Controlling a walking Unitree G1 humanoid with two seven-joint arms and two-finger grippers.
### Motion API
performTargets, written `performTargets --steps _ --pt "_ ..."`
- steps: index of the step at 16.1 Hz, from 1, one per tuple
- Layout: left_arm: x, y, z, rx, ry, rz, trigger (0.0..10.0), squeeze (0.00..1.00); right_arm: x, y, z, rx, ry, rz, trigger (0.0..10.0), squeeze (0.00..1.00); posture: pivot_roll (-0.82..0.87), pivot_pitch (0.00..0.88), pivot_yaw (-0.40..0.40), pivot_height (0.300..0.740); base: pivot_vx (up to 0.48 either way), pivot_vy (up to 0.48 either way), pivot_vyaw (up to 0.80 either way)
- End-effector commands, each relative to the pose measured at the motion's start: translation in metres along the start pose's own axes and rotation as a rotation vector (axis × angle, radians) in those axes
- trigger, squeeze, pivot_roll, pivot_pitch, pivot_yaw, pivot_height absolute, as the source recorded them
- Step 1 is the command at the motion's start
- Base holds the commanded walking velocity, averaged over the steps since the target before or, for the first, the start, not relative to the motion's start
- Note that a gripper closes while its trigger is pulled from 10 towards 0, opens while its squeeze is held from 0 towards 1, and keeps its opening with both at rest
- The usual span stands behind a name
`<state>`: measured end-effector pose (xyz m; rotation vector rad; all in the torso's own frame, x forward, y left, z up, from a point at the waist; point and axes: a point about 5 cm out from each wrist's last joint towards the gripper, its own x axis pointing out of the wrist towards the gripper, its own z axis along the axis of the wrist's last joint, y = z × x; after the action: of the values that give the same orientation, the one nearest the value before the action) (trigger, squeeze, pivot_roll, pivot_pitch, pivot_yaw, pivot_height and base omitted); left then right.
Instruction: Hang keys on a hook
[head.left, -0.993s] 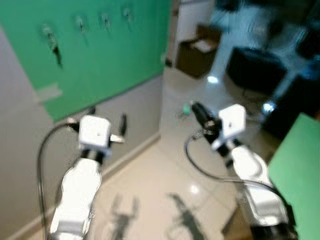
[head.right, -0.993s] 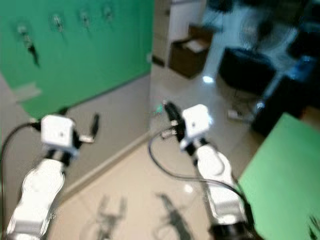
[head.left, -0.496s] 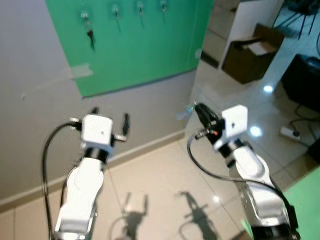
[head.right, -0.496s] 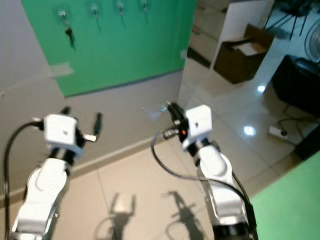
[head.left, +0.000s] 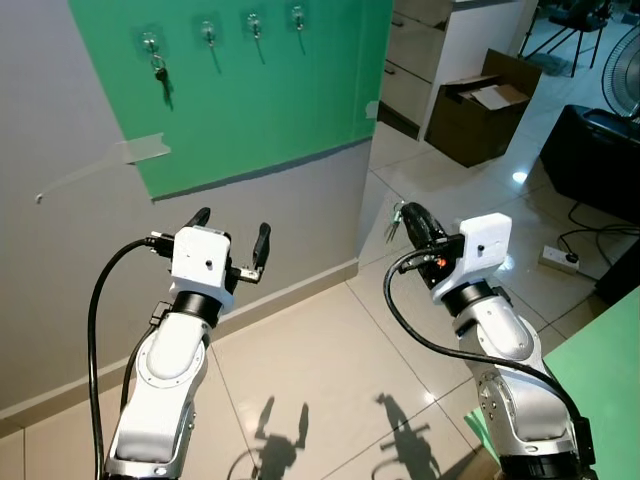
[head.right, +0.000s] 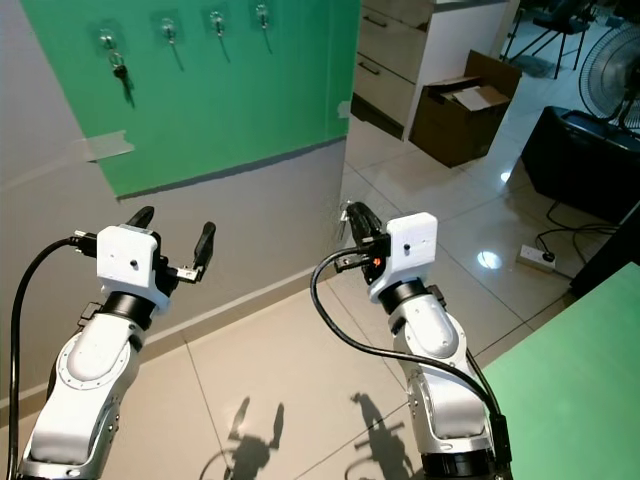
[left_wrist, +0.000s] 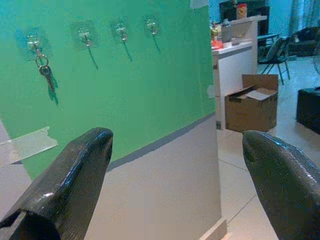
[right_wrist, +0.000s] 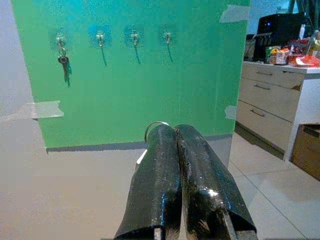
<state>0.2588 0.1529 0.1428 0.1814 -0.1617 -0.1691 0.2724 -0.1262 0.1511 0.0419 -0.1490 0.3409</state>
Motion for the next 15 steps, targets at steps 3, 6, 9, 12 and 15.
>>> performTargets --steps 3,6,9,12,15 --pt "0.0003 -0.0013 0.0039 -0.010 -0.023 -0.016 10.0 0.00 -0.0022 -0.0049 0.0063 0.007 -0.023 -0.024 10.0 0.00 0.00 0.000 0.025 0.740 0.333 0.000 0.00" --pt "0.0000 -0.0015 0.0036 -0.019 -0.023 -0.020 10.0 0.00 -0.0013 -0.0025 0.0067 -0.008 -0.023 -0.009 10.0 0.00 0.00 0.000 0.020 0.740 0.366 0.000 0.00" --pt "-0.0001 -0.0011 0.0034 -0.019 -0.023 -0.022 10.0 0.00 0.0000 -0.0014 0.0068 -0.017 -0.022 0.001 10.0 0.00 0.01 0.000 0.019 0.740 0.386 0.000 0.00" --pt "-0.0006 -0.0005 0.0034 -0.018 -0.022 -0.022 10.0 0.00 0.0007 -0.0009 0.0067 -0.018 -0.021 0.004 10.0 0.00 0.01 0.000 0.018 0.740 0.387 0.000 0.76" --pt "-0.0009 0.0000 0.0034 -0.014 -0.021 -0.022 10.0 0.00 0.0014 0.0001 0.0061 -0.017 -0.020 0.007 10.0 0.00 0.01 0.000 0.019 0.740 0.389 0.000 0.80"
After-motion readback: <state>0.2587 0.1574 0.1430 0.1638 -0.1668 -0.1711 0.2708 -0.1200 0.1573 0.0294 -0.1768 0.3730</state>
